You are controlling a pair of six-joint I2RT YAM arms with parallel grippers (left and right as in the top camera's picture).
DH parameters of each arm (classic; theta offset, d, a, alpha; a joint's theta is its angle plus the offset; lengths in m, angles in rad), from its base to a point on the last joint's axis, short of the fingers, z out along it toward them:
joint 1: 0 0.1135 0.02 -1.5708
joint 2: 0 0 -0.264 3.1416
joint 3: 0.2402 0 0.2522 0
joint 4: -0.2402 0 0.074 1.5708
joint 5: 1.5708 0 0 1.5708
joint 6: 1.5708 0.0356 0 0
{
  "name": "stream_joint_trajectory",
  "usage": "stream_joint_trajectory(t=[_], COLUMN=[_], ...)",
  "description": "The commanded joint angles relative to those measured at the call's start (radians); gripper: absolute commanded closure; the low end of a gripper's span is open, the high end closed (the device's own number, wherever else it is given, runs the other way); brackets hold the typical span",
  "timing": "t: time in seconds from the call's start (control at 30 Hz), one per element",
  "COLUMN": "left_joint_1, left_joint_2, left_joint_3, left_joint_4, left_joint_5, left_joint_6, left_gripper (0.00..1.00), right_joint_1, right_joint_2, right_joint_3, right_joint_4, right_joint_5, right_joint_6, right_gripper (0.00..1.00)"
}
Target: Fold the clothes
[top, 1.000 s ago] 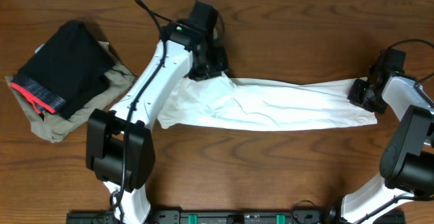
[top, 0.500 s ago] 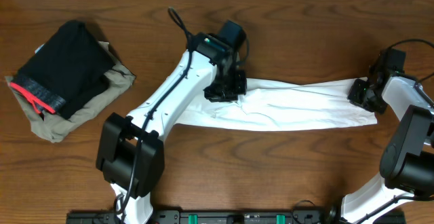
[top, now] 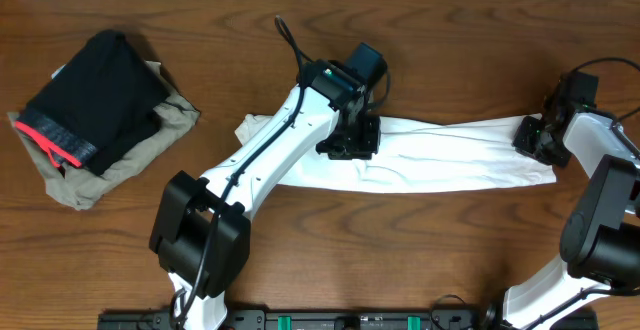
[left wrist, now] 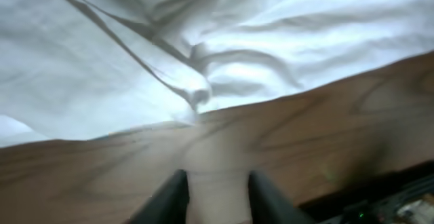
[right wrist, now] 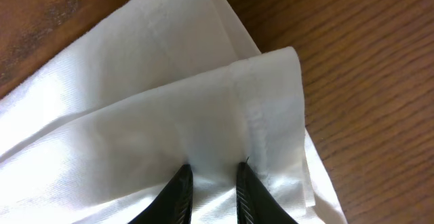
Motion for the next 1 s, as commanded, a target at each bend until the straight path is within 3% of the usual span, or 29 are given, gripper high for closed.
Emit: stream_joint_trajectory(t=[0.0, 0.13, 0.37, 0.5, 0.7, 0.97], left_joint_1=[0.002, 0.006, 0.069, 0.156, 0.277, 0.296], left_joint_2=[-0.002, -0.002, -0.002, 0.002, 0.003, 0.003], left_joint_3=[0.008, 0.008, 0.008, 0.008, -0.034, -0.105], left_joint_4=[0.003, 0.005, 0.049, 0.070, 0.071, 0.101], left_joint_5=[-0.014, -0.066, -0.288, -0.278, -0.081, -0.063], left_joint_6=[0.008, 0.021, 0.020, 0.019, 0.016, 0.016], left_gripper=[0.65, 0.65, 0.65, 0.66, 0.66, 0.65], right_joint_1=[0.005, 0.005, 0.005, 0.005, 0.004, 0.017], right_joint_2=[0.026, 0.026, 0.026, 0.026, 0.024, -0.143], right_joint_3=[-0.033, -0.033, -0.033, -0.033, -0.029, 0.084], right_joint_4=[-0.009, -0.009, -0.009, -0.011, -0.021, -0.112], right_joint_5=[-0.016, -0.016, -0.043, -0.066, -0.151, -0.159], right_joint_6=[0.008, 0.008, 0.007, 0.007, -0.019, -0.020], right_gripper=[0.79, 0.79, 0.79, 0.79, 0.77, 0.69])
